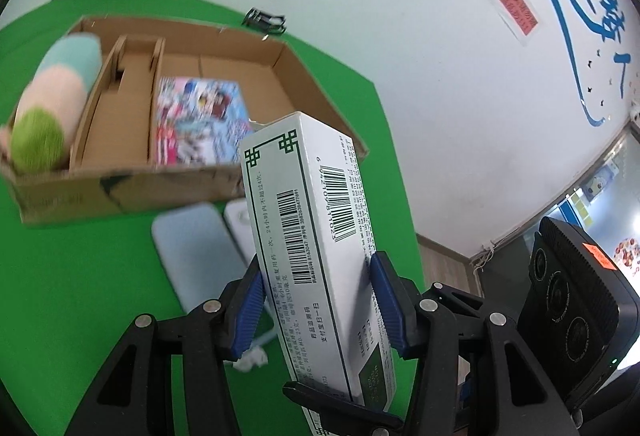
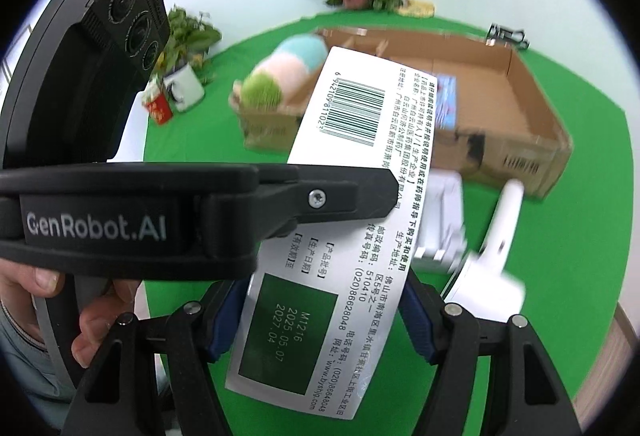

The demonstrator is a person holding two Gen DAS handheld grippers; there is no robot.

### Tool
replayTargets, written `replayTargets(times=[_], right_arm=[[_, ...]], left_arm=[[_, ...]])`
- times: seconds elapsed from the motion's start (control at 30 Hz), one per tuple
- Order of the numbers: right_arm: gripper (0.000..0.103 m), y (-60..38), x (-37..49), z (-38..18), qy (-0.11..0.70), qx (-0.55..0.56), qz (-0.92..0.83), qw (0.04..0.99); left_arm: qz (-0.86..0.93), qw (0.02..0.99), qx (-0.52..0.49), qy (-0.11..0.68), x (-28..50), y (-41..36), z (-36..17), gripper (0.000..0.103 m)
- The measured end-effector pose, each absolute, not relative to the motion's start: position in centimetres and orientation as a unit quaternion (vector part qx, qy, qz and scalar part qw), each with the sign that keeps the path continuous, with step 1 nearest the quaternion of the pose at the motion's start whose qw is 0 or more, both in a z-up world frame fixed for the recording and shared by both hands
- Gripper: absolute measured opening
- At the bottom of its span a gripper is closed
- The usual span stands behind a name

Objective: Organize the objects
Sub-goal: 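Lift the white product box with the right gripper and carry it over the large box, then lower the product box beside the game box and open the right gripper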

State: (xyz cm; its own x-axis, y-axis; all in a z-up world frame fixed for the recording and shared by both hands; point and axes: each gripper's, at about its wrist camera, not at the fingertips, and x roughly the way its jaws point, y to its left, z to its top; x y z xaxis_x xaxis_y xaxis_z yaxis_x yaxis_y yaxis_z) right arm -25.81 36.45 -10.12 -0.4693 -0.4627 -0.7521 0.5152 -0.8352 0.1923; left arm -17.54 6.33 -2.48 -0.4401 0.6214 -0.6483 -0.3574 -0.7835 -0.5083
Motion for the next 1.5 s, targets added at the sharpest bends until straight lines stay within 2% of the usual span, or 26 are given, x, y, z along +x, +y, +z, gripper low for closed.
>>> replayTargets(times=[0.43, 0.8, 1.07, 1.23, 1.5], right_arm=[[0.068, 37.7, -33.2, -4.2, 0.032, 0.356, -0.893, 0.274], [0.068, 38.3, -44.0, -1.2, 0.005, 0.375, -0.883, 0.28], [0.068, 38.5, -49.2, -4.0, 0.01, 0.427, -0.857, 0.289], [0.064, 40.4, -51.8, -7.3, -0.006, 0.469, -0.838, 0.28], [0.062, 41.9, -51.3, -11.7, -0.004, 0.518, -0.818, 0.251]], left_arm=[[0.874, 0.31, -0.36, -0.106, -24.5, 9.7, 5.1, 0.05], [0.863, 0.319, -0.367, -0.139, -34.3, 9.9, 8.2, 0.05], [0.834, 0.313, -0.42, -0.175, -41.0, 10.9, 2.5, 0.048], [0.81, 0.308, -0.454, -0.206, -44.3, 11.4, -3.6, 0.045], [0.782, 0.301, -0.496, -0.226, -46.6, 12.4, -10.5, 0.044]])
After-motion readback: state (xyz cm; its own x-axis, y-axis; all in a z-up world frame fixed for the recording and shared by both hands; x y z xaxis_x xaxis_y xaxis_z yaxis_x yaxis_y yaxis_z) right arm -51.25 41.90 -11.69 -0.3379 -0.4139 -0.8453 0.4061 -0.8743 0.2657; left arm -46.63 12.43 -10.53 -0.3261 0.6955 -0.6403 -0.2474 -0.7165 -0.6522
